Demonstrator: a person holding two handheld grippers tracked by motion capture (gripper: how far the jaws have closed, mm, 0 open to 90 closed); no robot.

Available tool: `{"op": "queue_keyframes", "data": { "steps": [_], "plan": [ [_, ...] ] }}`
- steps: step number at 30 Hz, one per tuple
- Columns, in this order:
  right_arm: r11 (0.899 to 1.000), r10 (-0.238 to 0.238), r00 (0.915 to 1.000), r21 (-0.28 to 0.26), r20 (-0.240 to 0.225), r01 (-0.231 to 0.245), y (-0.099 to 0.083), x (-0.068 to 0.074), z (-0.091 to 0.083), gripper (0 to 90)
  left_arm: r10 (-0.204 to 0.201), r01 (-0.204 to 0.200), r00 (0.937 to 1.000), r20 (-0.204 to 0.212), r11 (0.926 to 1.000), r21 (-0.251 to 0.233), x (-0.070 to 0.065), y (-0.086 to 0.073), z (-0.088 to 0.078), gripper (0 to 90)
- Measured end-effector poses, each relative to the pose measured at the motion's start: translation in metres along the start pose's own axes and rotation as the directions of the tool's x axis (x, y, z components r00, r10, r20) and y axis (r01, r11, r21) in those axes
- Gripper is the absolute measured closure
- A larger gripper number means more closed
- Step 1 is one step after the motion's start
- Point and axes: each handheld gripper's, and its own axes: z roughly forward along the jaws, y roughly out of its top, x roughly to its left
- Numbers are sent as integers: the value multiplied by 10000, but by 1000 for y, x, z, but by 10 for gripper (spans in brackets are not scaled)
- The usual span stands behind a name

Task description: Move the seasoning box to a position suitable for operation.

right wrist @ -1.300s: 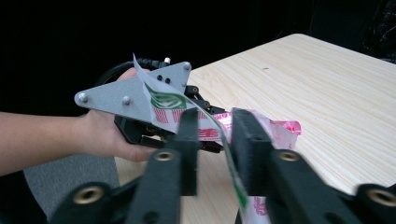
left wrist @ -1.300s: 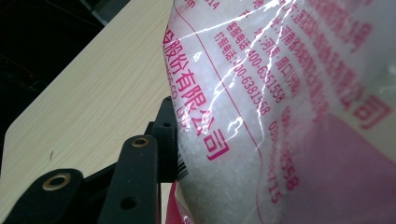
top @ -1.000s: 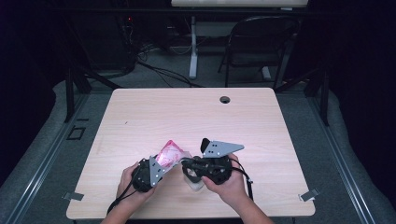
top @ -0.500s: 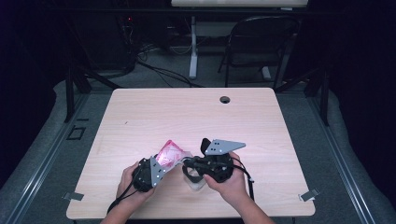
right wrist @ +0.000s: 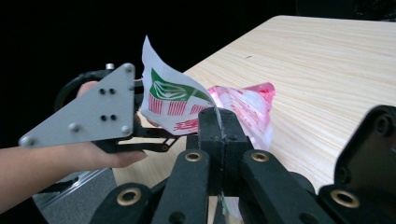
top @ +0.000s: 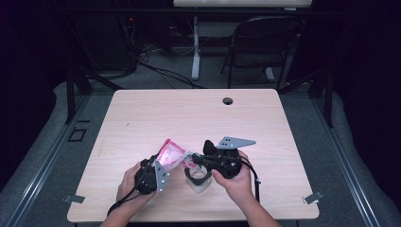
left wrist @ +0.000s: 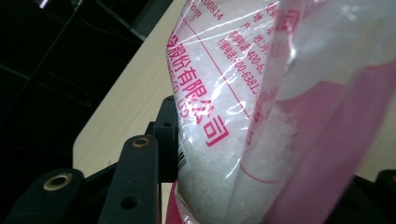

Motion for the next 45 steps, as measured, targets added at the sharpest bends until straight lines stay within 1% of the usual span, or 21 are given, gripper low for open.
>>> {"op": "queue_keyframes", "data": {
  "steps": [1, 2, 4, 9, 11, 12, 14, 16, 18, 23, 25, 26, 28, 30, 32, 34, 35, 36, 37, 41, 45],
  "plan": [
    [10000, 6, 10000, 20, 87, -7, 0, -1, 0, 900, 109, -109, 9998, -144, 9999, -16, 0, 1, -1, 620],
    [10000, 51, 10000, -13, 72, -51, -1, -2, 0, 900, 207, -207, 9996, -210, 9998, -8, 0, 1, -1, 620],
    [10000, -9, 9998, 19, 204, 9, -1, -3, -1, 900, 358, -360, 9988, -339, 9993, -49, 0, 2, -2, 620],
    [9999, -78, 9994, 69, 323, 76, -2, -5, -1, 900, 570, -578, 9964, -620, 9983, -105, -1, 3, -3, 621],
    [10000, -35, 9995, -4, 320, 36, -3, -6, -1, 900, 763, -774, 9938, -814, 9969, -114, -1, 3, -4, 621],
    [10000, -36, 9995, 10, 319, 35, -3, -6, -1, 900, 761, -775, 9934, -859, 9969, -131, -2, 3, -4, 621],
    [10000, 28, 9996, 5, 267, -28, -3, -7, -1, 900, 982, -995, 9905, -965, 9950, -95, -1, 4, -5, 621],
    [10000, 17, 9997, -3, 234, -17, -4, -8, -2, 900, 997, -1018, 9898, -1022, 9947, -146, -1, 4, -5, 621],
    [10000, -28, 9996, 42, 279, 27, -4, -7, -3, 900, 1122, -1152, 9869, -1161, 9931, -195, -1, 5, -5, 621],
    [10000, -23, 9998, -68, 185, 25, -3, -8, -5, 900, 1332, -1380, 9800, -1476, 9902, -228, 1, 9, -8, 622],
    [9999, -25, 9998, -102, 198, 27, -3, -8, -6, 900, 1599, -1642, 9748, -1556, 9863, -148, 2, 10, -9, 622],
    [9999, -37, 9997, -97, 225, 39, -3, -8, -6, 900, 1749, -1793, 9709, -1636, 9837, -125, 3, 11, -9, 622],
    [9999, -30, 9997, -103, 258, 33, -3, -8, -7, 900, 1931, -1984, 9653, -1757, 9800, -128, 4, 13, -9, 622],
    [9999, -22, 9995, -143, 312, 27, -3, -9, -8, 900, 2183, -2236, 9566, -1929, 9747, -58, 5, 16, -9, 622],
    [9999, -2, 9995, -165, 317, 7, -3, -9, -9, 900, 2344, -2402, 9510, -2015, 9707, -44, 7, 17, -9, 623],
    [9998, 46, 9995, -211, 298, -39, -4, -9, -9, 900, 2611, -2692, 9384, -2261, 9631, -51, 8, 17, -10, 622],
    [9999, -46, 9995, -114, 317, 49, -4, -9, -10, 900, 2709, -2792, 9340, -2330, 9602, -30, 7, 17, -11, 623],
    [9999, -31, 9994, -148, 350, 36, -4, -9, -9, 900, 2769, -2859, 9314, -2361, 9583, -40, 7, 17, -11, 623],
    [9999, -71, 9994, -127, 336, 75, -4, -8, -9, 900, 2744, -2833, 9315, -2388, 9590, -29, 7, 16, -12, 623],
    [9999, -99, 9992, -116, 392, 104, -5, -8, -9, 900, 2818, -2913, 9250, -2549, 9566, 2, 5, 16, -13, 623],
    [9999, -77, 9989, -66, 471, 80, -6, -9, -8, 900, 2892, -2990, 9225, -2558, 9542, 4, 3, 15, -13, 624]
  ]
}}
